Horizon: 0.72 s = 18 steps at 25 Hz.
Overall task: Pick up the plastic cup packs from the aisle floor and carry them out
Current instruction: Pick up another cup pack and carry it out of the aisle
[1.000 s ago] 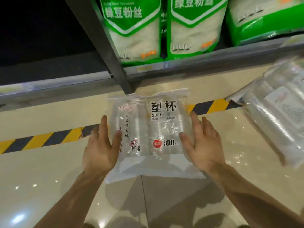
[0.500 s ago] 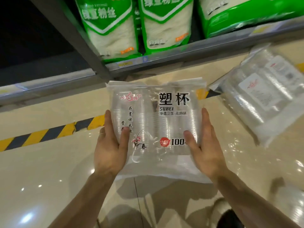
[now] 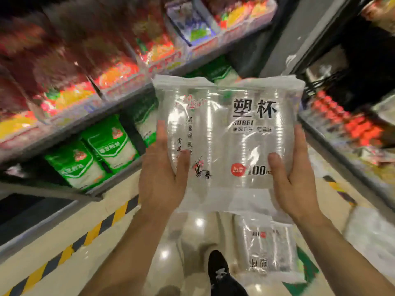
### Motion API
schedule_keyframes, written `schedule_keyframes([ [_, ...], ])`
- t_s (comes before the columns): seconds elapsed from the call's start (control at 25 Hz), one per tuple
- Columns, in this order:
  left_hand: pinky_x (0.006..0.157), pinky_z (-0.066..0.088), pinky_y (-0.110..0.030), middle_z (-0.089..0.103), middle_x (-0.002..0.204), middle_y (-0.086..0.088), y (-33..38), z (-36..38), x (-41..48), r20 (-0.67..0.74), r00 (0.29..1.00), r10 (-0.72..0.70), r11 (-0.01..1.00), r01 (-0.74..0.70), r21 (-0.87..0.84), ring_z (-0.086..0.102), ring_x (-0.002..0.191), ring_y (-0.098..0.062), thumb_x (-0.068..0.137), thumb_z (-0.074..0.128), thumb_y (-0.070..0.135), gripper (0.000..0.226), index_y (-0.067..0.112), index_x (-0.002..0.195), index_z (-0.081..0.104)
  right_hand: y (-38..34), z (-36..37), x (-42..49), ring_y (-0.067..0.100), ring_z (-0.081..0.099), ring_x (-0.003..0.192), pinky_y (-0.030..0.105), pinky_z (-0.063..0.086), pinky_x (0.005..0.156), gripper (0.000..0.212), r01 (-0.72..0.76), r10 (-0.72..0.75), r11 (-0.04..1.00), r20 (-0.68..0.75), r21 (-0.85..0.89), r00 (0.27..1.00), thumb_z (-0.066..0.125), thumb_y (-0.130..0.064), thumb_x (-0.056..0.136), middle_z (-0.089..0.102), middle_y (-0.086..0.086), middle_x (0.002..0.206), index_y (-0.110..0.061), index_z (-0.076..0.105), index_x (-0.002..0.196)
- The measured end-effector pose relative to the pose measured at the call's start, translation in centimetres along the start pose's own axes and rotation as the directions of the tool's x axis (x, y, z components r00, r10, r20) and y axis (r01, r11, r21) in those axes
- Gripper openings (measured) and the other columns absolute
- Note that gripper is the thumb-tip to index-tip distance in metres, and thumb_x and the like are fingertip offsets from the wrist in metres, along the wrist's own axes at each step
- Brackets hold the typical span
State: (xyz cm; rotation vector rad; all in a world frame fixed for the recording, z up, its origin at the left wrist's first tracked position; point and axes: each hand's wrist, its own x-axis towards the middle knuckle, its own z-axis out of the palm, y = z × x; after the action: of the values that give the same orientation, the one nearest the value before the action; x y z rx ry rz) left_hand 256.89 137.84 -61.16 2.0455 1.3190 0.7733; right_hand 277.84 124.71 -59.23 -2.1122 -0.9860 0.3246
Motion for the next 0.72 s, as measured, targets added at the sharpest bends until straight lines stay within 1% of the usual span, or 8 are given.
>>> schedule_keyframes([
  [0.08,0.096,0.033,-0.03,0.047,0.143,-0.012,8.3,-2.2,2.5,-0.015,0.995,0.103,0.994,-0.102,0.03,0.042,0.121,-0.025,0.098,0.036,0.054,0.071,0.023,0.157,0.011,-3.9,-8.0,0.8,-0.02,0.013,0.135,0.001,0.012,0.106,0.07,0.021,-0.021,1.0,-0.124,-0.004,0.992,0.043,-0.046,0.098,0.011,-0.041,0.145,-0.029,0.01,0.157],
  [0.16,0.104,0.027,-0.031,0.039,0.152,-0.007,15.9,-5.2,4.3,-0.016,0.981,0.195,0.981,-0.195,-0.002,0.034,0.127,-0.02,0.096,0.035,0.056,0.071,0.028,0.157,0.01,-7.9,-15.2,0.8,-0.022,0.014,0.134,0.001,0.012,0.106,0.068,0.041,-0.046,0.999,-0.241,-0.025,0.969,0.044,-0.042,0.099,0.012,-0.038,0.146,-0.028,0.011,0.157],
  [0.24,0.106,0.027,-0.035,0.032,0.157,-0.005,21.9,-8.3,5.4,0.007,0.952,0.306,0.951,-0.305,-0.045,0.032,0.133,-0.021,0.095,0.036,0.054,0.073,0.027,0.157,0.009,-11.2,-20.6,0.2,-0.028,0.012,0.128,-0.002,0.011,0.103,0.067,0.047,-0.061,0.998,-0.33,-0.053,0.942,0.044,-0.042,0.099,0.011,-0.041,0.142,-0.027,0.013,0.157],
  [0.36,0.097,0.037,-0.044,0.041,0.147,-0.019,31.7,-15.0,4.9,0.03,0.905,0.424,0.903,-0.42,-0.094,0.041,0.128,-0.035,0.094,0.039,0.052,0.075,0.027,0.157,0.007,-17.8,-29.4,-2.9,-0.026,0.011,0.129,-0.002,0.01,0.103,0.066,0.058,-0.087,0.995,-0.452,-0.077,0.888,0.044,-0.045,0.099,0.011,-0.041,0.141,-0.03,0.013,0.156],
  [0.44,0.096,0.036,-0.043,0.04,0.148,-0.018,37.1,-19.8,3.3,0.068,0.88,0.47,0.879,-0.459,-0.131,0.04,0.128,-0.035,0.092,0.036,0.056,0.076,0.033,0.157,0.003,-22.2,-34.6,-6.4,-0.022,0.014,0.13,0.0,0.01,0.103,0.066,0.057,-0.103,0.993,-0.522,-0.103,0.847,0.043,-0.048,0.099,0.014,-0.037,0.144,-0.032,0.013,0.156],
  [0.56,0.104,0.033,-0.042,0.03,0.157,-0.011,43.7,-25.8,0.2,0.089,0.825,0.558,0.823,-0.536,-0.187,0.033,0.137,-0.029,0.091,0.031,0.059,0.077,0.034,0.157,0.0,-28.0,-41.4,-12.0,-0.008,0.016,0.138,0.016,0.014,0.111,0.066,0.023,-0.079,0.994,-0.589,-0.102,0.804,0.042,-0.05,0.098,0.014,-0.03,0.15,-0.034,0.014,0.156],
  [0.64,0.109,0.031,-0.044,0.02,0.162,-0.007,48.2,-29.6,-2.9,0.087,0.77,0.632,0.76,-0.594,-0.264,0.026,0.144,-0.025,0.092,0.033,0.057,0.075,0.035,0.156,0.0,-31.5,-46.1,-16.7,0.0,0.017,0.143,0.028,0.018,0.115,0.066,-0.003,-0.078,0.993,-0.653,-0.122,0.754,0.041,-0.052,0.097,0.014,-0.028,0.153,-0.037,0.013,0.155],
  [0.72,0.108,0.033,-0.047,0.018,0.161,-0.008,52.5,-32.7,-6.1,0.09,0.72,0.688,0.703,-0.632,-0.324,0.026,0.144,-0.028,0.096,0.037,0.055,0.07,0.04,0.155,0.002,-34.3,-50.4,-21.3,0.009,0.02,0.146,0.034,0.021,0.117,0.066,-0.043,-0.066,0.99,-0.714,-0.134,0.697,0.041,-0.051,0.096,0.018,-0.025,0.153,-0.038,0.013,0.155],
])
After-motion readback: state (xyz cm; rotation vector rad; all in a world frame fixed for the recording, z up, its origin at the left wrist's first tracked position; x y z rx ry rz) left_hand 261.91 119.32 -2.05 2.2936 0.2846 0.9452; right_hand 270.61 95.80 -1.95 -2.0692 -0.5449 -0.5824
